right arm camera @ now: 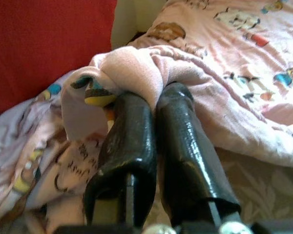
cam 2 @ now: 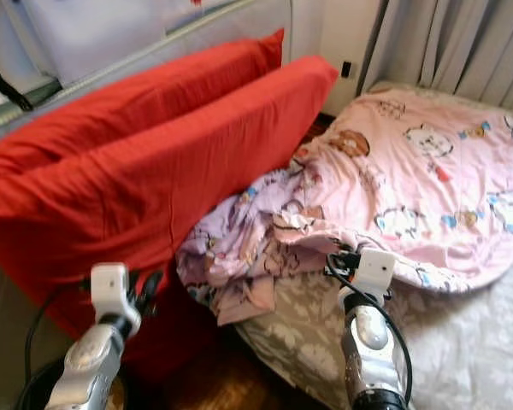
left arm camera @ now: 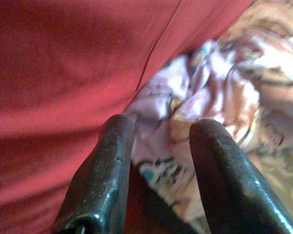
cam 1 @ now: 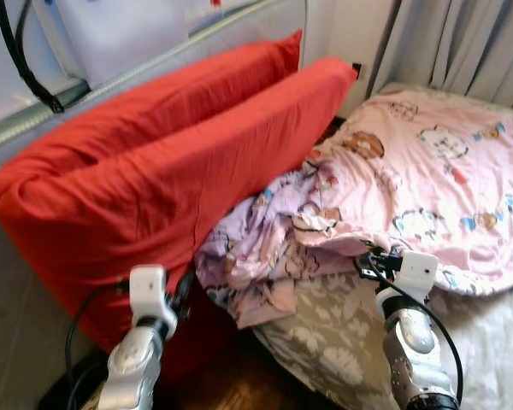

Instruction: Clean up the room

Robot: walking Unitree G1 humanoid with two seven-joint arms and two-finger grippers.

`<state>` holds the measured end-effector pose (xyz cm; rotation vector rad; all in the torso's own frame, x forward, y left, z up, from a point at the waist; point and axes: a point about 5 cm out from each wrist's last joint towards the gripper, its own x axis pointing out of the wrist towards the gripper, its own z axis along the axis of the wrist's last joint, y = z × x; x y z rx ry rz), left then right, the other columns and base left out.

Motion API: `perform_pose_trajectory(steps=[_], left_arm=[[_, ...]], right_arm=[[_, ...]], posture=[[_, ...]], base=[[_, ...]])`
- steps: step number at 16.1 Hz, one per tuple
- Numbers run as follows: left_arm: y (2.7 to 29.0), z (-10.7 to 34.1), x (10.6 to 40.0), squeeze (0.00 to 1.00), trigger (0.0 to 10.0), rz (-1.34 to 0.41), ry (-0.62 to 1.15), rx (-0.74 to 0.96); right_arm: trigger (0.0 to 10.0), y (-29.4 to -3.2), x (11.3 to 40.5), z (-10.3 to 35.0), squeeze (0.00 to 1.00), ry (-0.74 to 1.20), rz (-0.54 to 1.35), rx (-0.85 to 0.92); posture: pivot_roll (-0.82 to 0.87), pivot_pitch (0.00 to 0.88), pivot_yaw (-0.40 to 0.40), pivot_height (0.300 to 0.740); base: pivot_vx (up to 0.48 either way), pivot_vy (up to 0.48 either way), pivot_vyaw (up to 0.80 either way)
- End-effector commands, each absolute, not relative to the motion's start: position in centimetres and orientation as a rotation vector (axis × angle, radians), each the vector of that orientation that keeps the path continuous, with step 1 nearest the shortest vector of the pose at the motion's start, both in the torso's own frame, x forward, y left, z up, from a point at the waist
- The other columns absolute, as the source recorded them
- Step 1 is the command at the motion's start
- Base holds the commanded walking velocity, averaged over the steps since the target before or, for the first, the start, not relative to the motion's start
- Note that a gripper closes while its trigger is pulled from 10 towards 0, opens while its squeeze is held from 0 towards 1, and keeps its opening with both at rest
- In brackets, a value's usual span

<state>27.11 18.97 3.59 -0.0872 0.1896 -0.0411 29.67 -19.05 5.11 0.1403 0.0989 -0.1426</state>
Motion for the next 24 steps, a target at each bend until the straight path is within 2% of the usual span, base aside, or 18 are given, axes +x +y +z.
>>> perform_pose_trajectory(steps=[1,7,12,17,24], left_arm=[[19.8,1.6,26.0,0.0,10.0,-0.022,0.269,-0.072],[21.9,-4.7,20.6,0.0,10.0,0.05,0.59,-0.044],[21.5,-6.9,18.5,0.0,10.0,0.067,0.726,-0.061],[21.4,-7.5,17.5,0.0,10.0,0.078,0.757,-0.075],[21.9,-8.1,16.3,0.0,10.0,0.09,0.808,-0.084]], right_arm=[[10.0,-19.0,29.3,4.8,0.0,0.103,-0.142,0.136],[10.0,-19.7,28.4,3.9,0.0,0.138,-0.162,0.11],[10.0,-19.7,28.2,3.6,0.0,0.155,-0.166,0.106],[10.0,-20.8,28.3,3.8,0.0,0.147,-0.207,0.096],[10.0,-20.2,27.9,3.4,0.0,0.159,-0.212,0.102]], posture=[[0.06,0.009,0.017,0.74],[0.05,0.0,0.005,0.74],[0.05,0.031,-0.005,0.74],[0.05,0.044,-0.003,0.74],[0.06,0.056,0.008,0.74]], base=[[0.0,0.0,0.0],[0.0,0.0,0.0],[0.0,0.0,0.0],[0.0,0.0,0.0],[0.0,0.0,0.0]])
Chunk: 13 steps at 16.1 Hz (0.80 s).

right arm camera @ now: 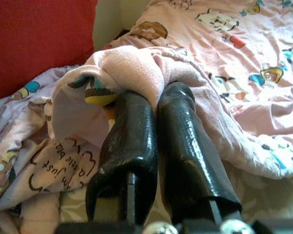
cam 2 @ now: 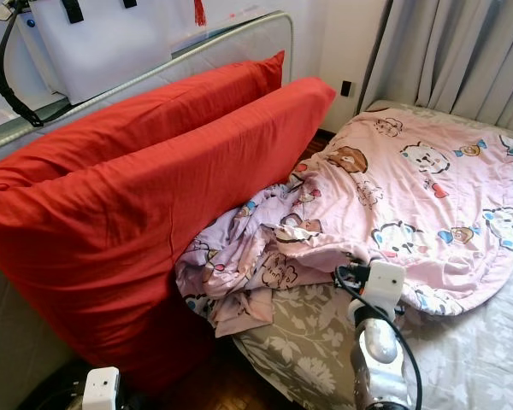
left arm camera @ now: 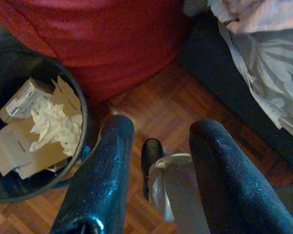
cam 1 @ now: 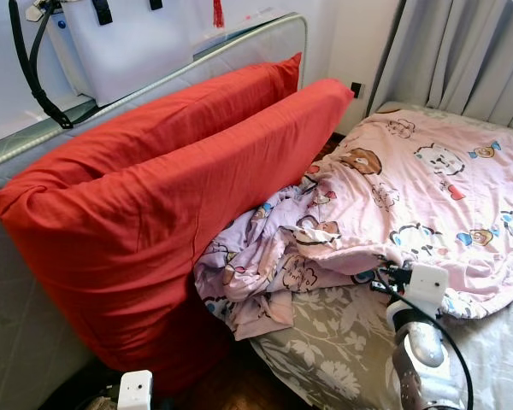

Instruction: Clean up the room

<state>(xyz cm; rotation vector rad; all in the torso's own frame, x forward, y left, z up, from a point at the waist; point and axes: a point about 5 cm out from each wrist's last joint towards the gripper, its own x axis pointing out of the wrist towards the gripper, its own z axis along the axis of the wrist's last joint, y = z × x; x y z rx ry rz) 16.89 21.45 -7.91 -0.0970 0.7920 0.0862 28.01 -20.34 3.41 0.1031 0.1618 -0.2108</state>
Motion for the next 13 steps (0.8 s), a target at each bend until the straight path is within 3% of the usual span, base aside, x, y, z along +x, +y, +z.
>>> perform_pose_trajectory(steps=[1,13], left_arm=[[21.9,-8.19,16.14,0.0,10.0,0.091,0.816,-0.085],[21.98,-8.64,15.17,0.0,10.0,0.107,0.85,-0.101]], right_arm=[[10.0,-20.17,27.87,3.37,0.0,0.162,-0.212,0.102],[10.0,-20.09,28.15,3.54,0.0,0.16,-0.216,0.082]], posture=[[0.06,0.057,0.008,0.74],[0.06,0.034,0.006,0.74]], base=[[0.0,0.0,0.0],[0.0,0.0,0.0]])
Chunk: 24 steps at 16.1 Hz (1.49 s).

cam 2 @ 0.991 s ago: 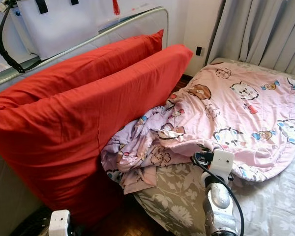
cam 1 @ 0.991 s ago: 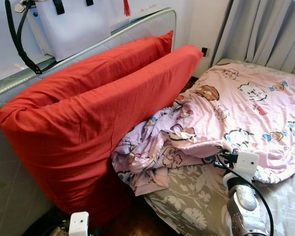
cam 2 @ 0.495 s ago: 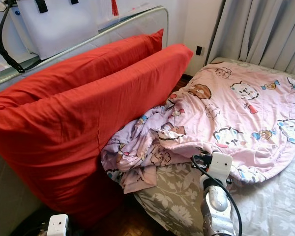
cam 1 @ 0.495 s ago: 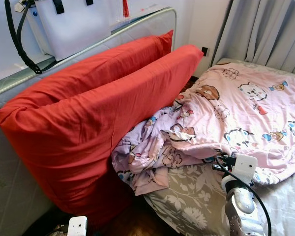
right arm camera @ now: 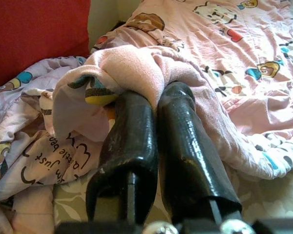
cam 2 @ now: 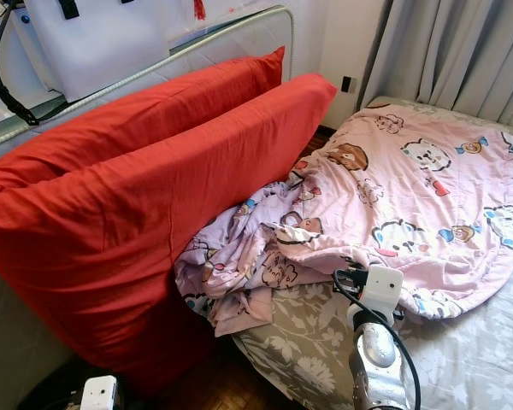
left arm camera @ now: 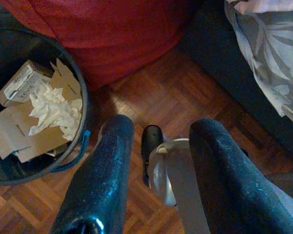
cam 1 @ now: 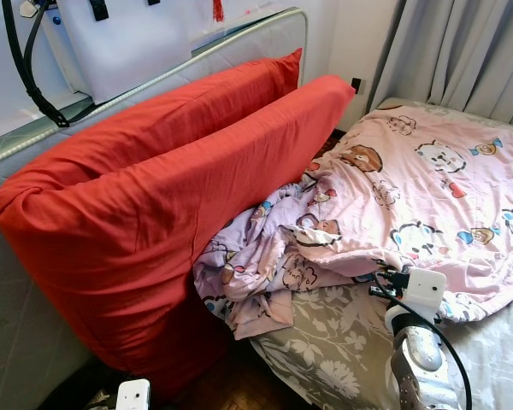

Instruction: Clean up the room

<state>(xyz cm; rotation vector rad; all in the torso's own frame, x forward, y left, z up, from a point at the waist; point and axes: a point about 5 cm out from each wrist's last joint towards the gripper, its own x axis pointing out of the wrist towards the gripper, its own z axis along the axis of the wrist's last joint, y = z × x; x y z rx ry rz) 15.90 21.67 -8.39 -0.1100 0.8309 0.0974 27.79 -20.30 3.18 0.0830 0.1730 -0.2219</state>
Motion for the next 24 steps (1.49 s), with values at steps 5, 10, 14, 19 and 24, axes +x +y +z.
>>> perform_pose_trajectory(steps=[5,10,14,19,24], left_arm=[[22.2,-8.6,15.1,0.0,10.0,0.111,0.855,-0.096],[22.2,-8.5,15.4,0.0,10.0,0.116,0.844,-0.105],[22.2,-8.5,15.4,0.0,10.0,0.114,0.84,-0.105],[22.3,-8.5,15.2,0.0,10.0,0.111,0.838,-0.104],[22.3,-8.5,15.3,0.0,10.0,0.109,0.835,-0.106]], right_arm=[[10.0,-20.0,28.3,3.6,0.0,0.154,-0.217,0.087],[10.0,-20.7,28.5,4.0,0.0,0.137,-0.264,0.082],[10.0,-23.0,28.1,4.3,0.0,0.125,-0.408,0.036],[10.0,-26.2,27.6,5.2,0.0,0.101,-0.564,0.01],[10.0,-24.7,27.9,5.0,0.0,0.099,-0.513,0.023]], posture=[[0.06,0.019,0.012,0.74],[0.06,0.031,0.014,0.74],[0.07,0.043,0.015,0.74],[0.07,0.054,0.018,0.74],[0.07,0.055,0.022,0.74]], base=[[-0.197,0.0,0.0],[-0.244,0.0,0.0],[-0.241,0.0,0.0],[0.0,0.0,0.0],[0.0,0.0,0.0]])
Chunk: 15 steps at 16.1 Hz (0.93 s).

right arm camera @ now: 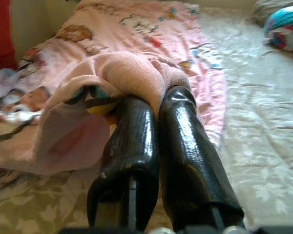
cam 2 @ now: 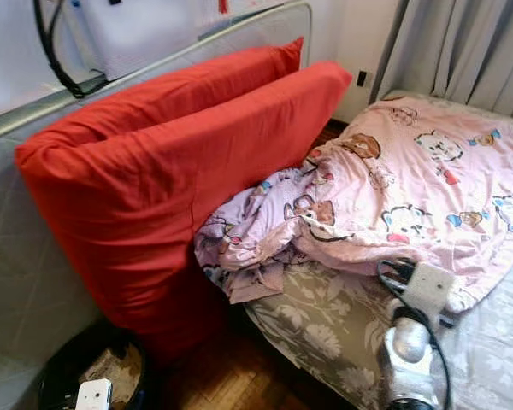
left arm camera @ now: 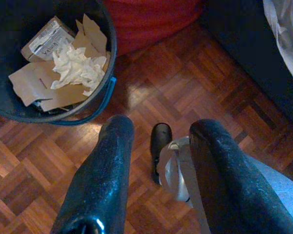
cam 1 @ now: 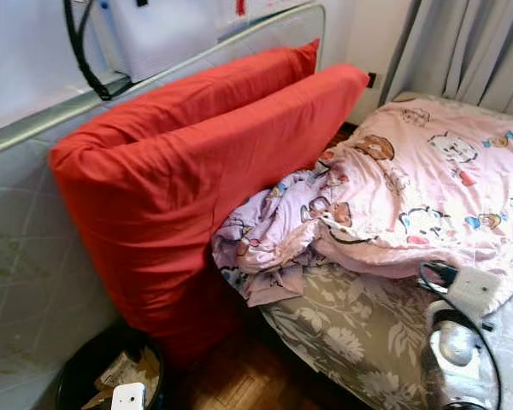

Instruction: Clean up the room

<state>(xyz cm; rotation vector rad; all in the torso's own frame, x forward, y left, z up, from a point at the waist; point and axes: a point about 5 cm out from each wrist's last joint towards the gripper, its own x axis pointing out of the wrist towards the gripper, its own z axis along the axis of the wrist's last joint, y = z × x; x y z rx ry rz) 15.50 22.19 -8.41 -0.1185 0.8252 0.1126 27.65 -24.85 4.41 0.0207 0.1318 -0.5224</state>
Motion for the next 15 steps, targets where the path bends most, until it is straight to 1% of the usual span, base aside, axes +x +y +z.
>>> perform_pose_trajectory(steps=[1,7,9,11,15], left_arm=[[22.4,-8.5,15.3,0.0,10.0,0.11,0.836,-0.107],[22.4,-8.5,15.1,0.0,10.0,0.11,0.844,-0.11],[22.4,-8.6,15.1,0.0,10.0,0.106,0.846,-0.111],[23.2,-8.6,14.4,0.0,10.0,0.121,0.856,-0.112],[23.6,-8.7,13.9,0.0,10.0,0.127,0.87,-0.115]], right_arm=[[10.0,-24.3,27.9,5.0,0.0,0.099,-0.489,0.015],[10.0,-22.6,27.8,4.2,0.0,0.128,-0.427,0.021],[10.0,-22.6,27.8,4.2,0.0,0.131,-0.43,0.022],[10.0,-22.7,28.0,4.4,0.0,0.123,-0.448,0.017],[10.0,-22.8,28.0,4.4,0.0,0.131,-0.465,0.013]], posture=[[0.07,0.055,0.023,0.74],[0.07,0.059,0.019,0.74],[0.07,0.06,0.018,0.74],[0.07,0.059,0.017,0.74],[0.07,0.058,0.018,0.74]], base=[[0.0,0.0,0.0],[0.0,0.0,0.0],[0.0,0.0,0.0],[0.0,0.0,0.0],[0.0,0.0,0.0]])
